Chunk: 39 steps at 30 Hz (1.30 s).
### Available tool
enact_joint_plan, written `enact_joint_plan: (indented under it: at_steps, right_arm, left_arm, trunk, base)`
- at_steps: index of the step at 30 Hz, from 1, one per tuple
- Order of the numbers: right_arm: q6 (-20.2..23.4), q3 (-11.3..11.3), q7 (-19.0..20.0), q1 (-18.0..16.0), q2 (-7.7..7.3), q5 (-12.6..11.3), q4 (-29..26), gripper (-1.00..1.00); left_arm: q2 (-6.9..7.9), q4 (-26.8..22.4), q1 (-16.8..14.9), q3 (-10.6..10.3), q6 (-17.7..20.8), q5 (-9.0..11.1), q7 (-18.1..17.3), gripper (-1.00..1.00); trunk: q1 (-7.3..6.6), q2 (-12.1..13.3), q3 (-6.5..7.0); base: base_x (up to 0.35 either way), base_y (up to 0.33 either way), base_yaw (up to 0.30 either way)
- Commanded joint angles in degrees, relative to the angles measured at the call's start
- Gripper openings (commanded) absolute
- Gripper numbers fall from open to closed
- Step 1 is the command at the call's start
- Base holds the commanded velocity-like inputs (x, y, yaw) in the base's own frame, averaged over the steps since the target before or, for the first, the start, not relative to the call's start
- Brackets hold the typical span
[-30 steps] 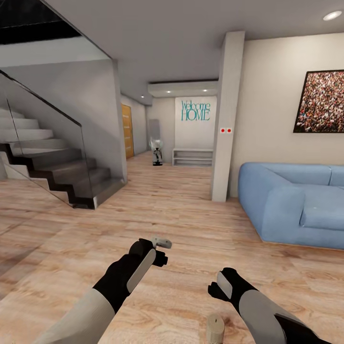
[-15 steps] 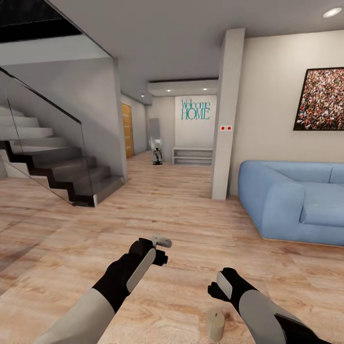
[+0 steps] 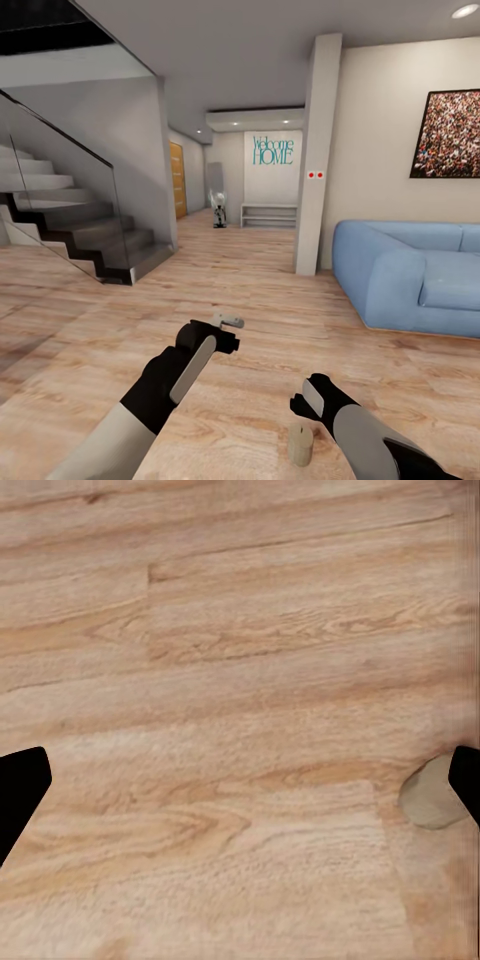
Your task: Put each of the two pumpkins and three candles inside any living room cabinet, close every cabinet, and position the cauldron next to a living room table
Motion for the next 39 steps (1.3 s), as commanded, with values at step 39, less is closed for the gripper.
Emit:
enact_joint_plan:
  at_steps: [39]
  right_arm:
    - [0.32, -0.14, -0.16, -0.02, 0.14, 0.22, -0.12, 1.00]
  left_arm:
    - [0.04, -3.58, -0.05, -0.04, 0.65, 0.54, 0.42, 1.00]
  trunk:
    - [0.99, -0.56, -8.72]
  base:
    - [0.000, 0.000, 0.000]
